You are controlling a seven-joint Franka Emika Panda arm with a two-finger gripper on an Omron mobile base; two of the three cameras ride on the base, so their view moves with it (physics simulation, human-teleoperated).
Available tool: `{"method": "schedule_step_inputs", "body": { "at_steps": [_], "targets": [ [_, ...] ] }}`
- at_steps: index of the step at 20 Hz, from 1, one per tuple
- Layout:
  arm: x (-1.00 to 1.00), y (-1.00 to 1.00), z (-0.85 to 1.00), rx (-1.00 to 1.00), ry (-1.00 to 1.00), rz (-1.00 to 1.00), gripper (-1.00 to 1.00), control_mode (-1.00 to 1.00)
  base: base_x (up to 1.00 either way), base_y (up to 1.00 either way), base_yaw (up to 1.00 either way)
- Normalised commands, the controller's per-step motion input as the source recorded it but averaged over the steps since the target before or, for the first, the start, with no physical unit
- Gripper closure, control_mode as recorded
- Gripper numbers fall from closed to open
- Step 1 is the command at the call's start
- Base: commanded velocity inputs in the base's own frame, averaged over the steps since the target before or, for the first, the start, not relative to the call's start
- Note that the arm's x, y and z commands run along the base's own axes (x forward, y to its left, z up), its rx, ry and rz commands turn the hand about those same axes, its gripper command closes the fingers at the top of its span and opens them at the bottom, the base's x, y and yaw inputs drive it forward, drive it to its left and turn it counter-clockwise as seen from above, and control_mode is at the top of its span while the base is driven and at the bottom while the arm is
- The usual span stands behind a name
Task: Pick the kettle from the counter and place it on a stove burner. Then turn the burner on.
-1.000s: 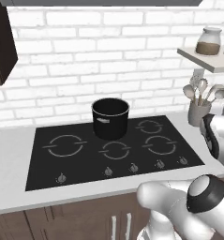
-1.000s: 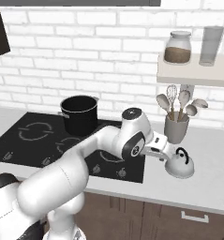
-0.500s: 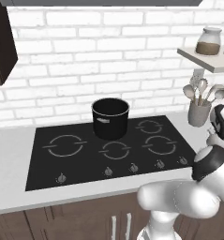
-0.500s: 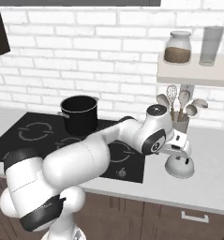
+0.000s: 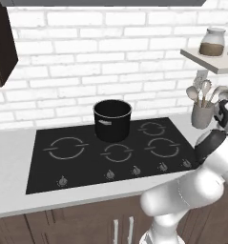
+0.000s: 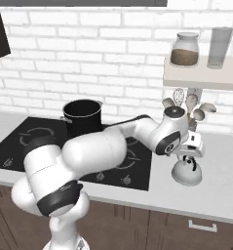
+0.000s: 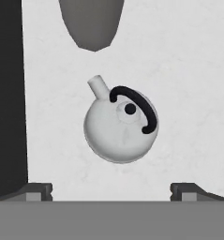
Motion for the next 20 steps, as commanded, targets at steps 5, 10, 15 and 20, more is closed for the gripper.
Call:
{"method": "schedule_step_inputs", "body": {
  "at_steps": [5, 10, 15, 20],
  "targets": [
    [0.41, -0.10, -0.31, 0.00, 0.01, 0.15, -1.00, -1.00, 0.00, 0.00, 0.00],
    [0.16, -0.01, -0.01, 0.00, 0.00, 0.04, -1.00, -1.00, 0.00, 0.00, 0.00],
    [0.00, -0.09, 0.00, 0.00, 0.00, 0.00, -1.00, -1.00, 0.00, 0.00, 0.00],
    [0.00, -0.12, -0.15, 0.00, 0.00, 0.00, -1.00, -1.00, 0.00, 0.00, 0.00]
  ]
}}
